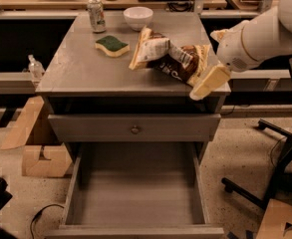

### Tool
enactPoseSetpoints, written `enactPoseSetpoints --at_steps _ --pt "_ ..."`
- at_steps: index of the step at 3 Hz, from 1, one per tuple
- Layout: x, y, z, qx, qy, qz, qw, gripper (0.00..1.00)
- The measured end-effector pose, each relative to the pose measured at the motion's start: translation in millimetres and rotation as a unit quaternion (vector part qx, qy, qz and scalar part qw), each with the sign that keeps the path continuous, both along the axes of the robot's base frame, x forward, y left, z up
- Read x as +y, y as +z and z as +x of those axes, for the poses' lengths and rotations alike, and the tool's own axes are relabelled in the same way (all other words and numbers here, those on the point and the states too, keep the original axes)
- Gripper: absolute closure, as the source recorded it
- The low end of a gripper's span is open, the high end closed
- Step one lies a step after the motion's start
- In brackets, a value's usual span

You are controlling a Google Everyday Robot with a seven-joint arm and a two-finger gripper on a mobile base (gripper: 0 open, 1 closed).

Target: Place brown chip bag into middle drawer

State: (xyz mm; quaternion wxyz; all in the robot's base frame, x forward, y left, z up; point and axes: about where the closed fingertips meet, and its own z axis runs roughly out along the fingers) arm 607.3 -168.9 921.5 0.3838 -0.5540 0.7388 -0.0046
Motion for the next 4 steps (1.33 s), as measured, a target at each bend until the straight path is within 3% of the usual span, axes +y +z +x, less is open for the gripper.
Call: enactPoseSetpoints --at_steps 2,3,4 --pt "32.3 -11.8 71.9 0.033 -0.075 -0.036 0.996 0.0" --pt "39.2 -27.3 90.3 0.053 -0.104 -0.037 0.9925 0.0" --pt "45.1 -49.5 100.6 0.075 -0.112 -0.014 0.9909 0.27"
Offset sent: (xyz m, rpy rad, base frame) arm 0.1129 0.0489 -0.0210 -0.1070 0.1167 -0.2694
